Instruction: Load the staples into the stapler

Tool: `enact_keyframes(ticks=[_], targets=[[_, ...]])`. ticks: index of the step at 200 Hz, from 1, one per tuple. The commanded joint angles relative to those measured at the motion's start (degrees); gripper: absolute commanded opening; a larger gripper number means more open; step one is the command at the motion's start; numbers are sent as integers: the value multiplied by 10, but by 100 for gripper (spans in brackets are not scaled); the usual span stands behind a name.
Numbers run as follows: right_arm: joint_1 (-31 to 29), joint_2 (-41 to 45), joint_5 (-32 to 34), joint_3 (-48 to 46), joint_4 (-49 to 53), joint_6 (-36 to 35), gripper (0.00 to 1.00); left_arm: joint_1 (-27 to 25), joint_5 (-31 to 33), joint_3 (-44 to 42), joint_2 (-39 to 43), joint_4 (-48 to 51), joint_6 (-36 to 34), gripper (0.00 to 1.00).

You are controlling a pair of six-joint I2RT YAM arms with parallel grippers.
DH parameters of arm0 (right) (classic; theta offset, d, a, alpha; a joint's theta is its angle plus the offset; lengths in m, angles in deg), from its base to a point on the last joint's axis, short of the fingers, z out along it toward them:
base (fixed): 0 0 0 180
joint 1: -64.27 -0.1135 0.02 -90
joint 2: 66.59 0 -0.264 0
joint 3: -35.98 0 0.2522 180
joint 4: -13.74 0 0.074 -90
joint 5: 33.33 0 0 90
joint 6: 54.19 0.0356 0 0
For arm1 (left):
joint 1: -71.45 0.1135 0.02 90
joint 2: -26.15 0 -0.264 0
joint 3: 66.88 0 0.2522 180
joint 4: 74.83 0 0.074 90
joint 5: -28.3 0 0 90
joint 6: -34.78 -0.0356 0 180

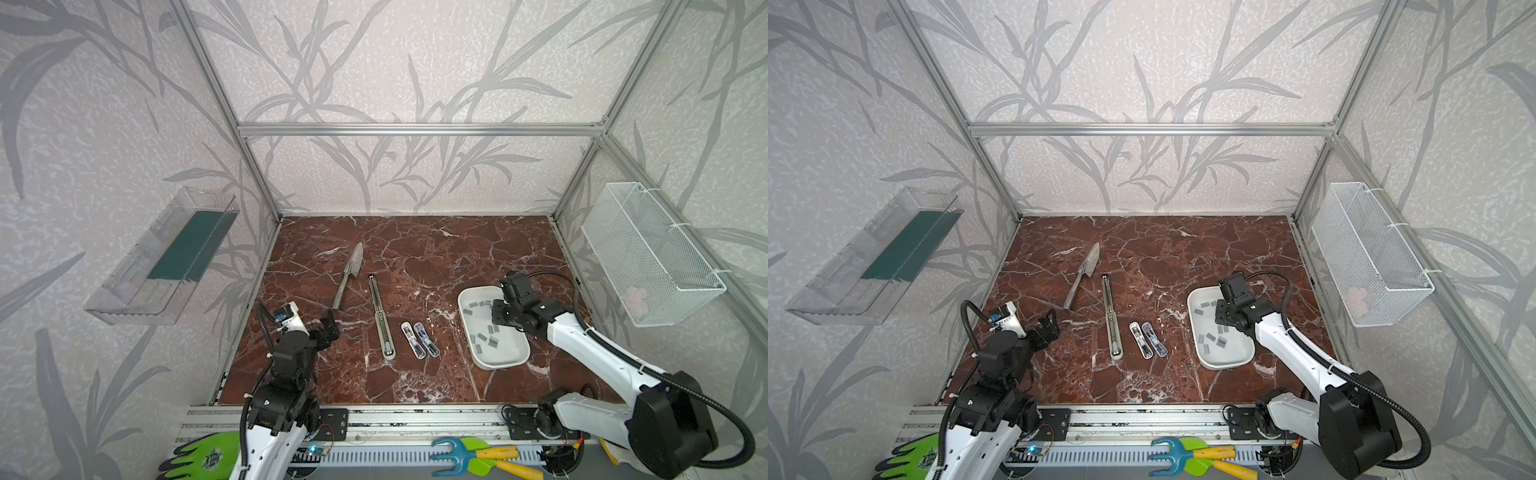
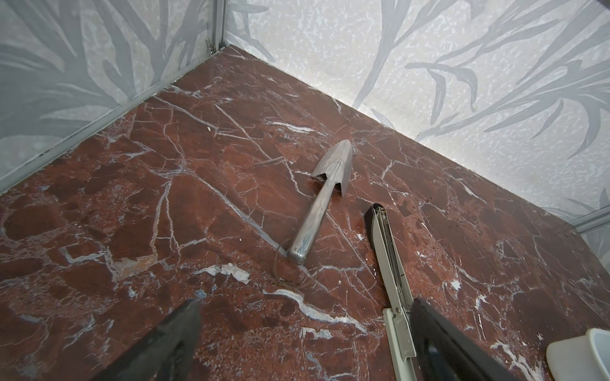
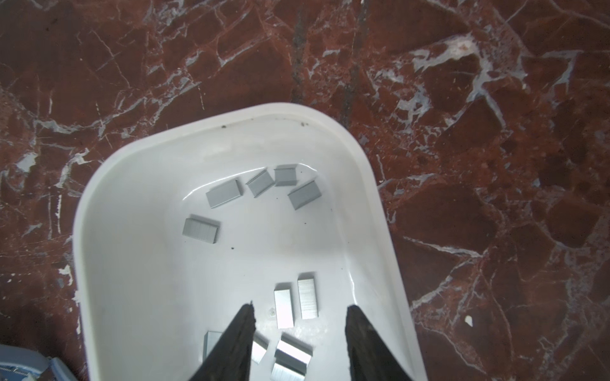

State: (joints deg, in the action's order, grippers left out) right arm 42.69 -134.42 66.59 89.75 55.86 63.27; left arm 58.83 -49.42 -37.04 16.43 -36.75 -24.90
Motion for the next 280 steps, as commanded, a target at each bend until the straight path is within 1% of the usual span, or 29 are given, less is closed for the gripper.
enact_keyframes(ticks=[1,13,27,40,67,107,170,212,226,280], targets=[[11,-7,-22,-20,-23,5,45,2,36,-6,15,29,9,99],[18,-20,-32,-13,-22,1,43,2,41,-6,14,30,10,99],[22,-36,-36,-11,-25,0,43,2,39,-5,10,28,10,99],[24,-56,-46,-5,-25,-2,39,2,36,-6,3,22,9,99],[27,-100,-53,25,12,-4,35,2,33,-3,-23,13,9,99],[34,-150,-68,48,24,-10,29,2,27,1,-53,2,8,99],[40,-178,-48,61,40,3,29,2,26,0,-51,2,7,99],[48,-200,-55,70,46,4,28,2,27,0,-44,5,9,99],[50,-202,-63,72,46,0,27,2,28,-2,-41,5,7,99],[51,-213,-76,76,46,-6,26,2,30,-2,-32,11,9,99]])
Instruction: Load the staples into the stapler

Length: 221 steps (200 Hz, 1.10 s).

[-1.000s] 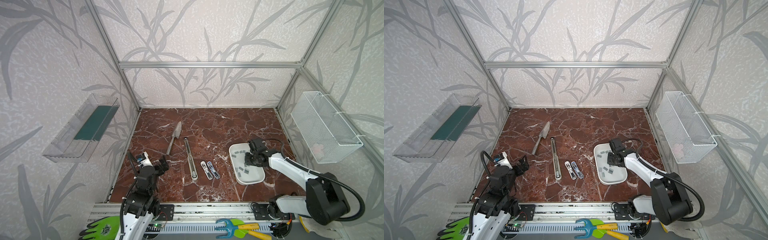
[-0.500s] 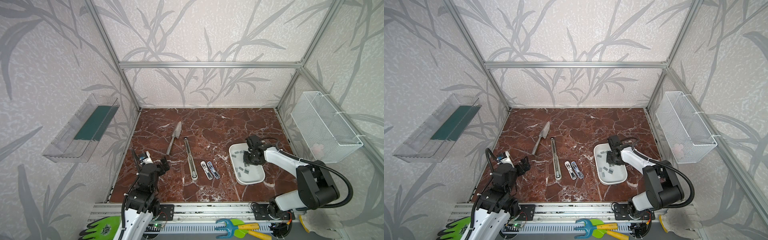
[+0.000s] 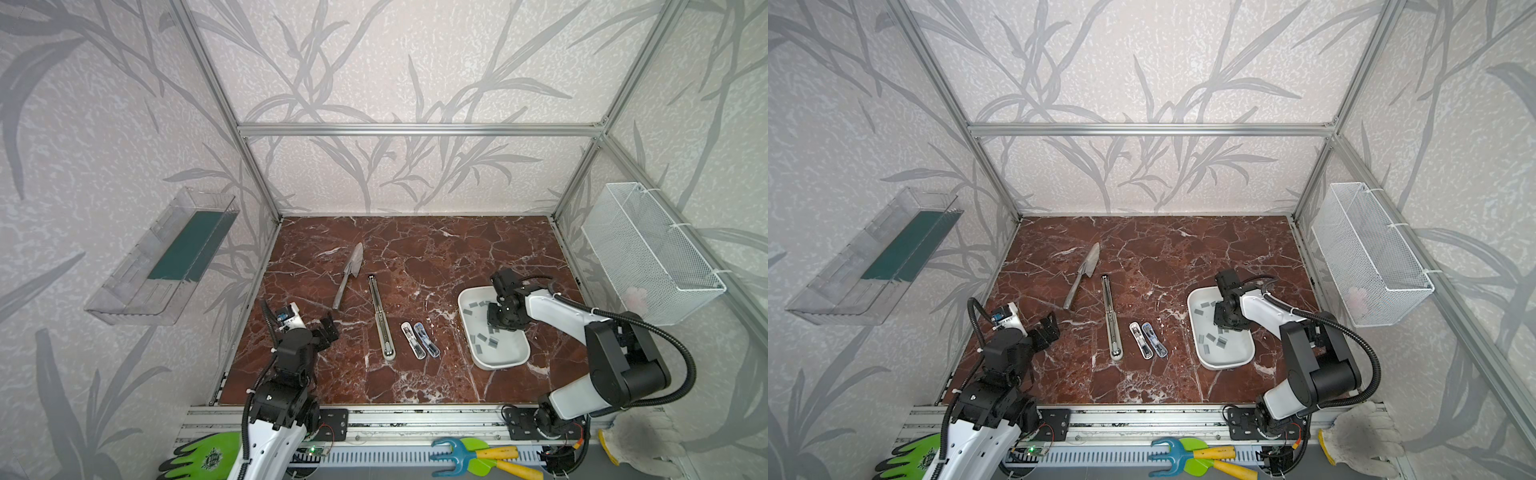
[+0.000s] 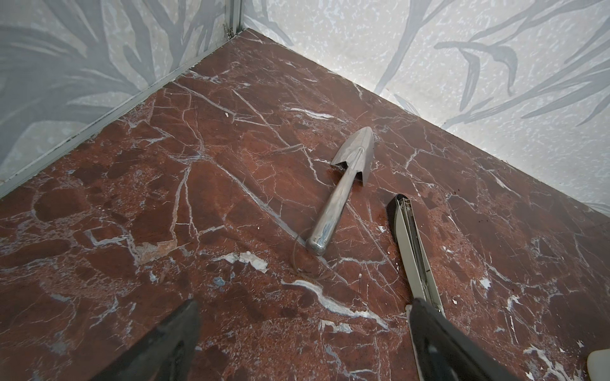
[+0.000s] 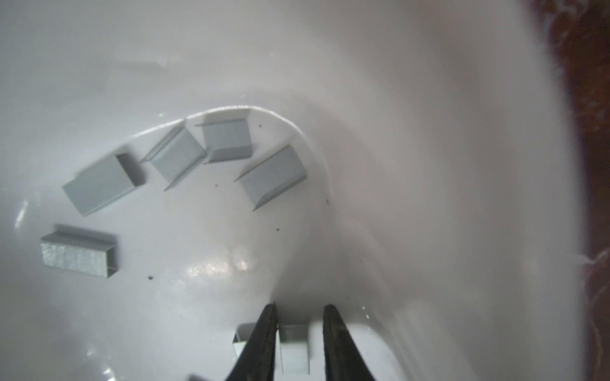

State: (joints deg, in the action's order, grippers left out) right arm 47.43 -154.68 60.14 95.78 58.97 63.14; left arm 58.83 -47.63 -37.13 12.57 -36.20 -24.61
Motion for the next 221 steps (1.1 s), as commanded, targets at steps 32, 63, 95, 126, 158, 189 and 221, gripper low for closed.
enact_keyframes(ticks=[32,63,95,126,158,189,221], targets=[[3,-20,-20,20,16,-8,26,2,14,-2,13,8,7,99],[3,-27,-23,23,16,-9,23,2,14,-1,20,13,8,99],[3,-26,-23,25,20,-9,18,2,13,-2,32,19,10,99],[3,-17,-27,28,37,-10,19,2,15,-4,45,24,10,99],[3,8,-25,15,38,2,25,2,16,-4,52,28,11,99],[3,0,-23,20,46,1,24,2,15,-4,52,29,11,99],[3,-4,-28,24,53,-1,24,2,16,-4,52,29,11,99]])
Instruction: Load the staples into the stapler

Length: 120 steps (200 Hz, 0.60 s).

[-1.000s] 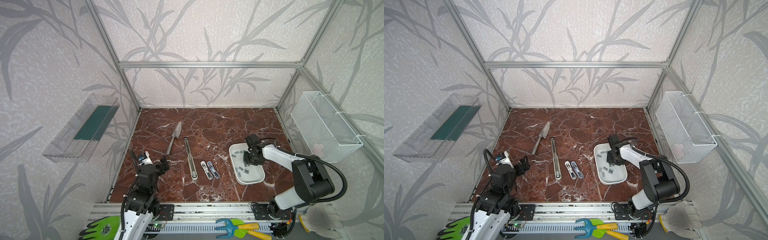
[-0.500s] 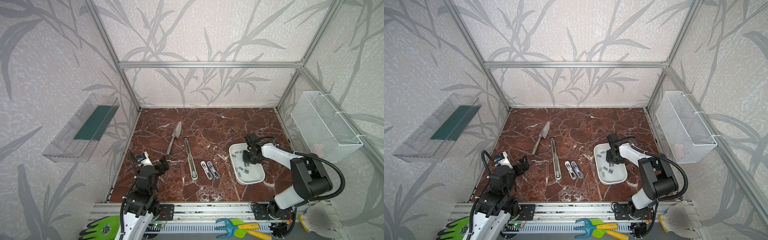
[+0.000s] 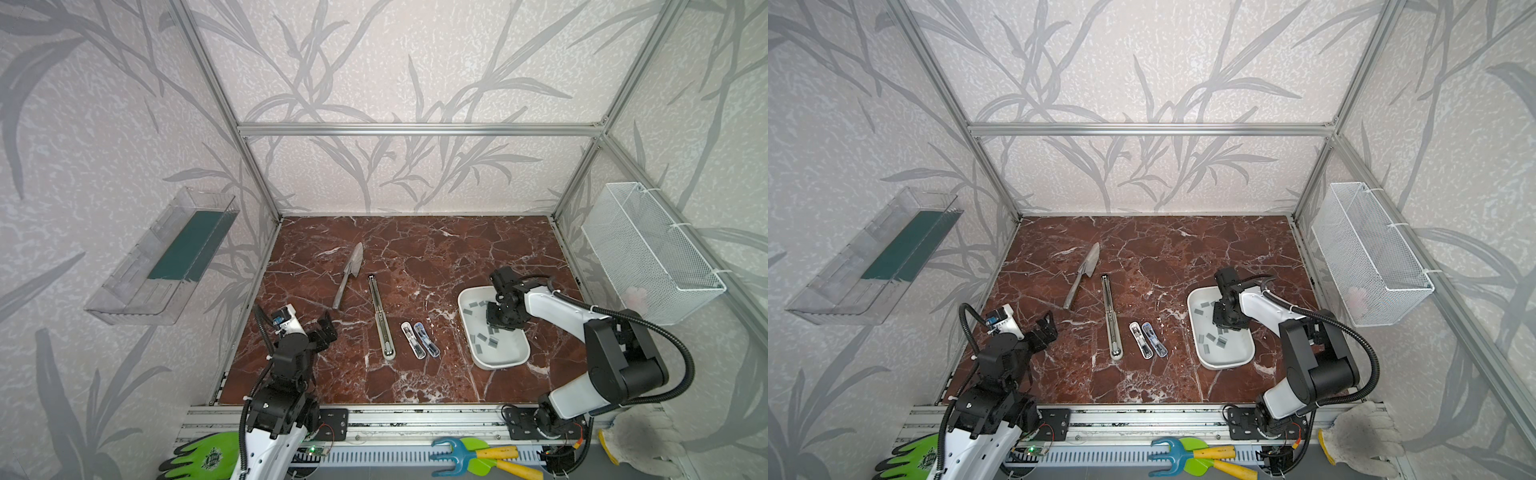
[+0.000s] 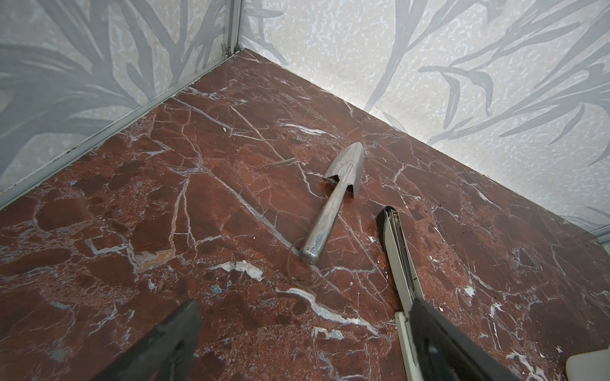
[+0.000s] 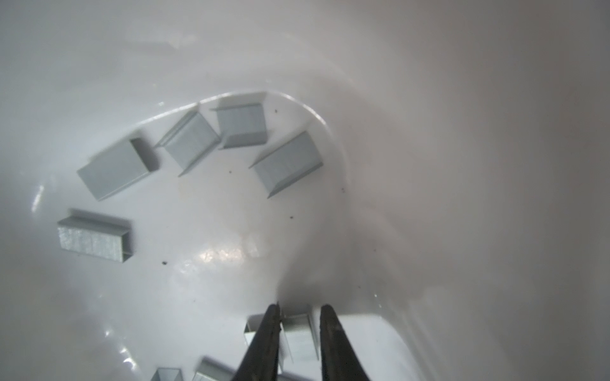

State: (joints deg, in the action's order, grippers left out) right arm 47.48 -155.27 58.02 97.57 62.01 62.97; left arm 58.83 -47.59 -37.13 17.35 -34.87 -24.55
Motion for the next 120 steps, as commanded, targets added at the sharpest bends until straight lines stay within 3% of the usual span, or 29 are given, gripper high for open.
enact_keyframes(ticks=[1,120], targets=[[3,2,-6,6,22,1,24,2,15,-4,4,16,10,99],[3,-25,-10,17,25,-3,19,2,14,-5,5,14,9,99]])
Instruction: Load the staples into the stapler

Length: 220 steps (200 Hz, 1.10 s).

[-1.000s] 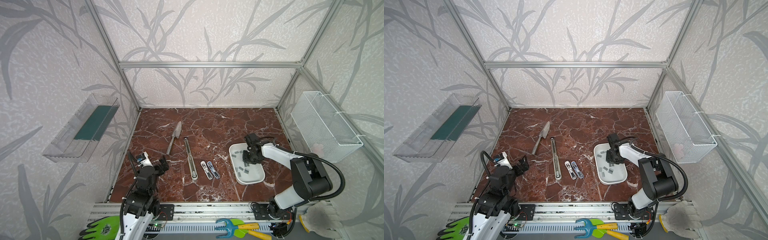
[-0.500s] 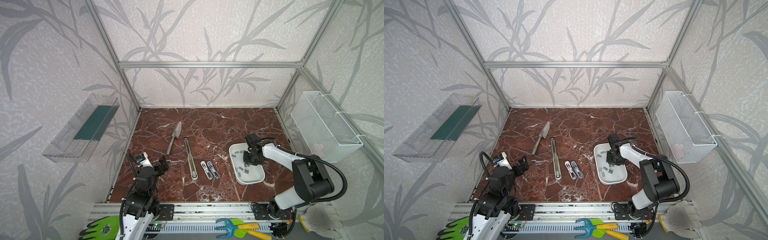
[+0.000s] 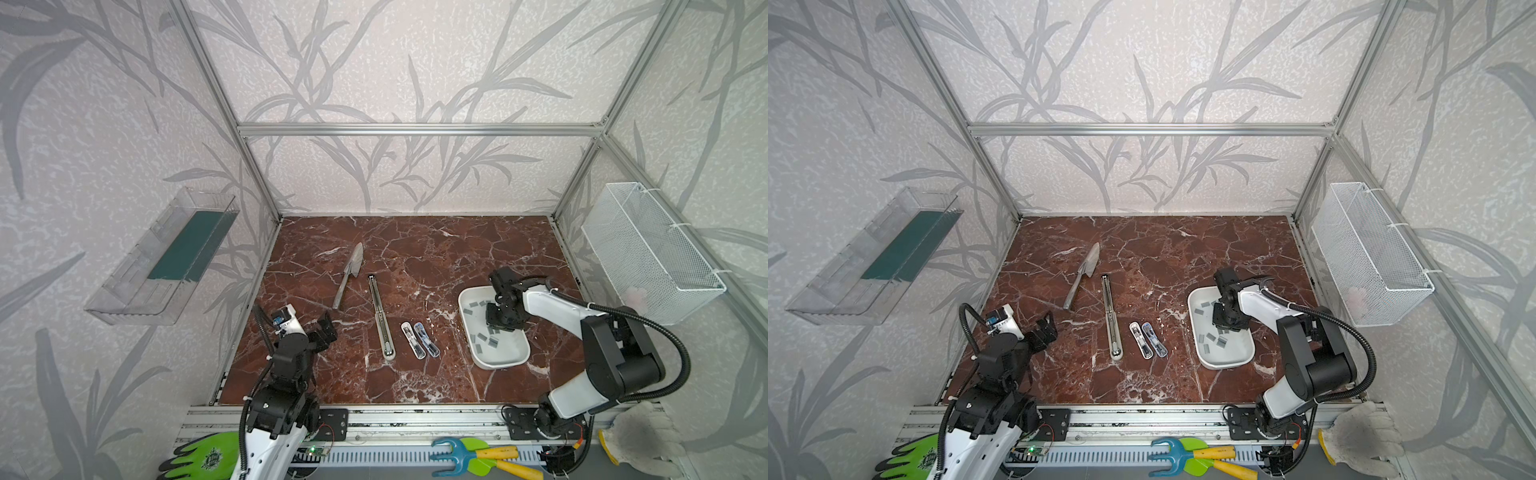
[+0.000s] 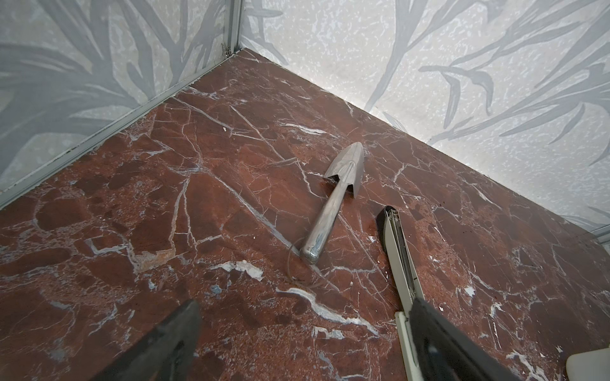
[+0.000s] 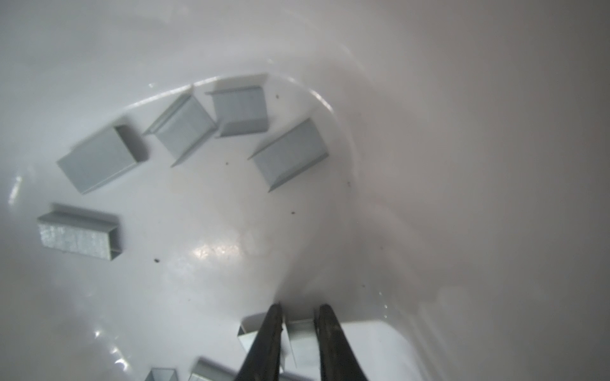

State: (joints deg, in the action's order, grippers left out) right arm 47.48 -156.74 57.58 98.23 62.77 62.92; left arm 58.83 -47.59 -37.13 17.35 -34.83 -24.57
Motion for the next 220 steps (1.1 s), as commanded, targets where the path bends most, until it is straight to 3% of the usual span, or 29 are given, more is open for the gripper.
enact_keyframes(ticks=[1,78,127,144,176,194,203,220], targets=[[3,-11,-6,11,17,-2,19,2,14,-5,5,14,9,99],[3,24,18,6,10,-9,12,2,4,-7,-7,1,11,99],[1,119,55,18,38,-29,9,2,-70,-8,-20,-21,0,95],[-8,166,53,17,38,-32,9,2,-95,-5,-15,-26,11,99],[-68,242,87,49,57,-37,9,-3,-146,36,-4,42,29,98],[-126,277,130,60,46,-40,9,-4,-141,4,4,27,12,99],[-152,292,143,60,35,-39,9,-4,-134,-21,4,-11,36,95],[-192,314,142,53,10,-38,10,-4,-263,-29,-19,-67,14,99]])
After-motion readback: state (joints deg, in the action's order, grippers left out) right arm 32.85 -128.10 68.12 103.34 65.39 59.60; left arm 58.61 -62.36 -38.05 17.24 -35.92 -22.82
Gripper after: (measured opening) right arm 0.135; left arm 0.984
